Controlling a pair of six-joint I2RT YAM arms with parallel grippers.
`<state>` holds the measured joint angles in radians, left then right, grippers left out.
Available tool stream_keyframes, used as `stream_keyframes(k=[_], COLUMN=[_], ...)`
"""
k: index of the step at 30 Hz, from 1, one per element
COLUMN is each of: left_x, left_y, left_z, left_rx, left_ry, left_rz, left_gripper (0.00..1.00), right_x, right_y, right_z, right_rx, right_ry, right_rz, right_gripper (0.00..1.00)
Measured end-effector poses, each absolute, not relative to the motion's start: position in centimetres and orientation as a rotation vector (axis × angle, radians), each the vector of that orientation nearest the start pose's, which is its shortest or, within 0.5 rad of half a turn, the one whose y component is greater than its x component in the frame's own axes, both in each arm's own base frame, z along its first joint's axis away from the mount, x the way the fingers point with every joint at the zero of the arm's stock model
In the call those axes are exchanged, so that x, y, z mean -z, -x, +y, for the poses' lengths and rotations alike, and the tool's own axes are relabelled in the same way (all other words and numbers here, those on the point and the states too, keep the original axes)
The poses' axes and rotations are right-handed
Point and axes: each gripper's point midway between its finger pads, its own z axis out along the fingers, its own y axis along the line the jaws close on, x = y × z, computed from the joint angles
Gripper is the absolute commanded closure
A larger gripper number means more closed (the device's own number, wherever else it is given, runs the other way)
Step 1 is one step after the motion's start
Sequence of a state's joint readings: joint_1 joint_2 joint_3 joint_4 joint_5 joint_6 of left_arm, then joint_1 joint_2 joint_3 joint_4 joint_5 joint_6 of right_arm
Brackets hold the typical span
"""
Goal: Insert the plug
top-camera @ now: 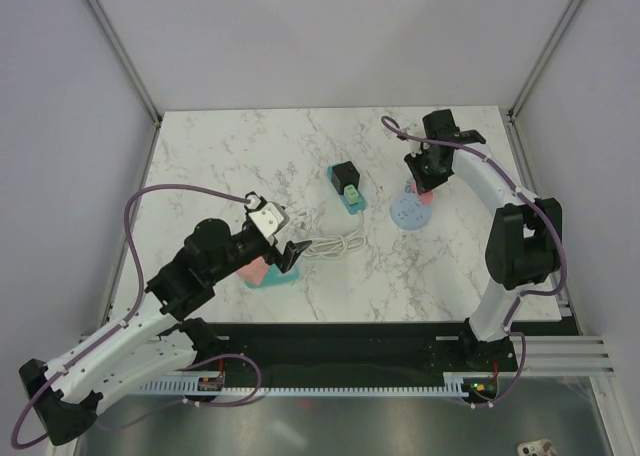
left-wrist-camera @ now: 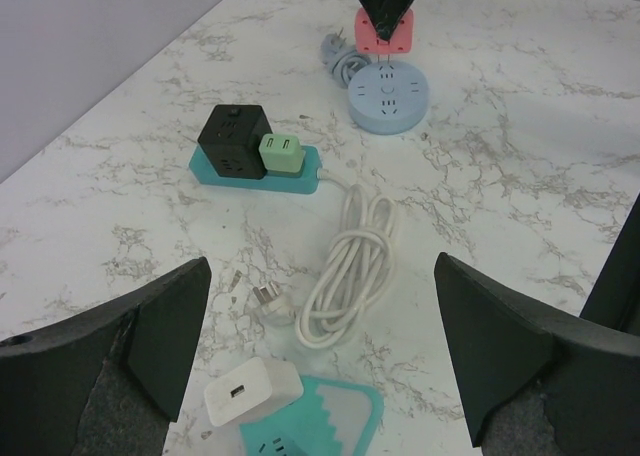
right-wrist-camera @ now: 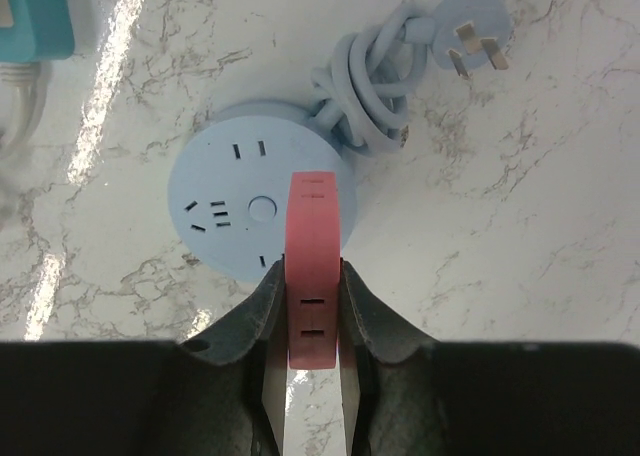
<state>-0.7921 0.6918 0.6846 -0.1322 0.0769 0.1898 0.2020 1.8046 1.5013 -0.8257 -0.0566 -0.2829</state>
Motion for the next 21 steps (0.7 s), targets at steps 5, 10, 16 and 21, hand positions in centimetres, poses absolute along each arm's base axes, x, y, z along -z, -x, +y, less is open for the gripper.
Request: stream_keyframes(k=[5, 10, 16, 21], left_x=[-26.1, -26.0, -25.5, -25.5], left_y=[-21.1, -21.2, -21.4, -21.4], left_z=[-22.1, -22.1, -22.3, -22.3], left_rx=[0.505, 0.501, 0.499, 0.499], left_ry=[-0.872, -0.872, -0.88, -0.879], left_rz=[1.517, 1.522, 1.537, 1.536], left_gripper=[0.0, 0.0, 0.0, 0.0], right_x=[-10.7, -9.1, -9.4, -9.6], right_y=[-40.0, -39.1, -38.9, -39.0], right_z=[6.6, 6.1, 6.7, 7.0], right_rx=[-0.085, -0.109, -0.157, -0.178], right_ry=[0.678, 0.713, 0.748, 0.755], right_rz=[2.595, 2.605, 2.564, 2.538], right_gripper=[1.0, 1.0, 1.0, 1.0])
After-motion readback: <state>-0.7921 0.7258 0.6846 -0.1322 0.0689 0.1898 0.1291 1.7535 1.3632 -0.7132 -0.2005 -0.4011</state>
